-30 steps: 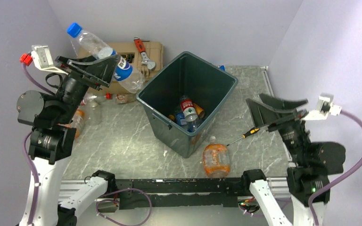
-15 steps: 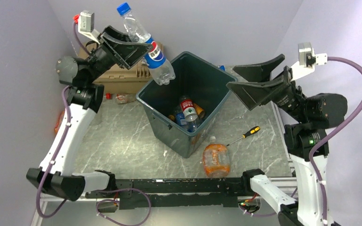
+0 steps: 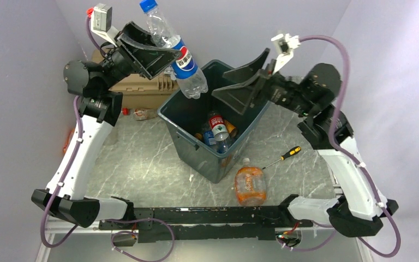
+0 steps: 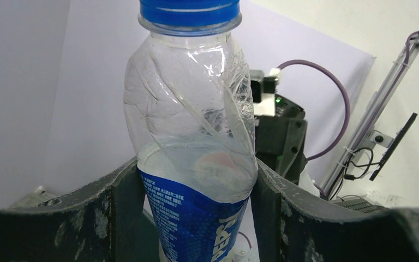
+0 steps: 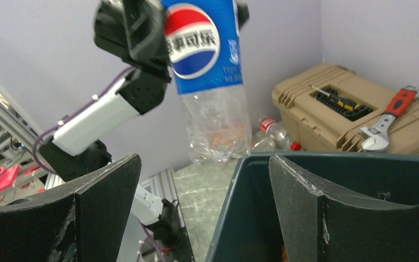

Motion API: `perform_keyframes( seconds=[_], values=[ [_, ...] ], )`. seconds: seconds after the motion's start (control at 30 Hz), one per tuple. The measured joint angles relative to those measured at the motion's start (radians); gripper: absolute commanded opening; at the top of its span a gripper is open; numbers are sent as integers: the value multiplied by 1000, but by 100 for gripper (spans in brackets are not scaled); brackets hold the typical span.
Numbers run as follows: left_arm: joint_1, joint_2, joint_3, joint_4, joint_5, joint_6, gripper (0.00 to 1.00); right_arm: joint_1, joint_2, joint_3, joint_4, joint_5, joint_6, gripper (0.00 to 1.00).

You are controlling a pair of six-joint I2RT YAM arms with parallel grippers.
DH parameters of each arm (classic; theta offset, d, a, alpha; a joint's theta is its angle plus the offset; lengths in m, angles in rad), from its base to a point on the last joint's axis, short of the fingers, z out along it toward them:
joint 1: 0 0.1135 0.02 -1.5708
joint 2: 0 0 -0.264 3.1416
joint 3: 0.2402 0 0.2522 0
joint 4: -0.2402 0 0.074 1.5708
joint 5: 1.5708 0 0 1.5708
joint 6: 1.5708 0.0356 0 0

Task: Put the plastic bottles in the bin
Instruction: Place the plastic bottle in the trash bin.

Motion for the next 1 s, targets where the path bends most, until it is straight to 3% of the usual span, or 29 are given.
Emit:
perform_keyframes(
  seconds=[0.43,0.6,0.77,0.83,0.87,0.93,0.97,1.0],
  values=[
    [-24,-4,21,-17,26,12,30,228,109,6,-9,154,-111,91],
    [-62,17,21,-35,40,13,29,277,161,15,-9,238,-160,82],
    [-91,32,21,-58,40,21,31,297,166,3,0,310,-186,57],
    [-99,32,22,-63,41,27,42,298,155,-18,25,330,-187,48],
    [-103,32,23,-66,43,30,54,300,149,-31,38,334,-188,44],
    [-108,32,25,-73,50,38,86,303,130,-63,66,348,-183,38],
    [-109,32,25,-76,50,47,98,304,122,-77,76,352,-185,35],
    [-113,31,25,-82,49,55,99,304,113,-92,85,357,-188,34]
  ],
)
